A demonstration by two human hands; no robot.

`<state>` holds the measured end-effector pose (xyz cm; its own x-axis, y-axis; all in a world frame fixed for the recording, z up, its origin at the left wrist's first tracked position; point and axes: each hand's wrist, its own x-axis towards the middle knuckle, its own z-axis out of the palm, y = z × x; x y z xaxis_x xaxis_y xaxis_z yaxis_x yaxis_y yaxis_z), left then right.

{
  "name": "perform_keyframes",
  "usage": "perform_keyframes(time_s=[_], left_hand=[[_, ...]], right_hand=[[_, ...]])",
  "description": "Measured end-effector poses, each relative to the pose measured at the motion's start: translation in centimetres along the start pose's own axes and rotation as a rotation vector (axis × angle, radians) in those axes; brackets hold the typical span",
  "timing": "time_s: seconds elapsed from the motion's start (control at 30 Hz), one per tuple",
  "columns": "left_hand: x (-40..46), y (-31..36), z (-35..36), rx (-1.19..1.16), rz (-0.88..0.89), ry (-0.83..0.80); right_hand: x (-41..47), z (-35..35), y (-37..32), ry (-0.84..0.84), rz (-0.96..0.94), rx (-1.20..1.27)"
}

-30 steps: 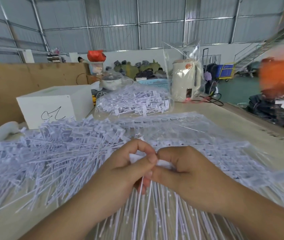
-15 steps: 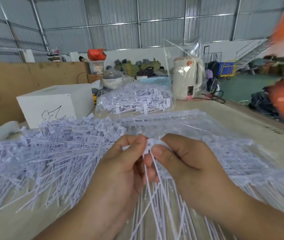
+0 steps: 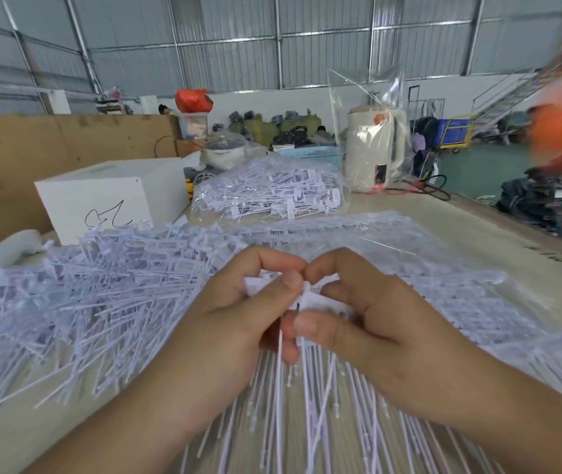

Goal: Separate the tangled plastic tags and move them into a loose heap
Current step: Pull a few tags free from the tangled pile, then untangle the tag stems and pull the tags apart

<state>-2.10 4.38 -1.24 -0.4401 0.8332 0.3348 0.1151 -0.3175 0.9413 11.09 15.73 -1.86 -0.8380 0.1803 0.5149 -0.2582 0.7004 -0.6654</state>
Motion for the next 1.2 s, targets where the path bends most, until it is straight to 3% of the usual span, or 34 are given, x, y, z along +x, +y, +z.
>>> perform_keyframes(time_s=[0.17,0.27,0.47,0.77,0.97,1.07,1.2], left_hand=[[-0.1,-0.1,-0.2,-0.015,-0.034,-0.081],[-0.3,-0.6,-0.3,0.131,-0.028,-0.111],[-0.5,-0.6,0.3,0.158,-0.029,-0.100],[0.1,0.3,-0.2,-0.030,-0.069,-0.018],[0.0,-0.1,-0.2,0.054,-0.053,-0.037],[-0.1,-0.2,-0.1,0.077,-0.030,-0.010],[0.1,0.0,0.6,-0.163,-0.072,0.042]], right_hand=[[0.0,0.3,0.1,0.029,-0.022,-0.008],[0.0,0.3,0.0,0.051,-0.007,0.028],[-0.1,0.4,0.0,0.076,0.050,-0.041],[0.1,-1.3,0.2,-0.027,0.106,-0.076],[0.2,-1.9,0.3,-0.128,0.148,-0.214],[0.2,-1.7,-0.1,-0.078,0.127,-0.242],[0.3,-0.7,-0.8,0.088,0.121,-0.317]])
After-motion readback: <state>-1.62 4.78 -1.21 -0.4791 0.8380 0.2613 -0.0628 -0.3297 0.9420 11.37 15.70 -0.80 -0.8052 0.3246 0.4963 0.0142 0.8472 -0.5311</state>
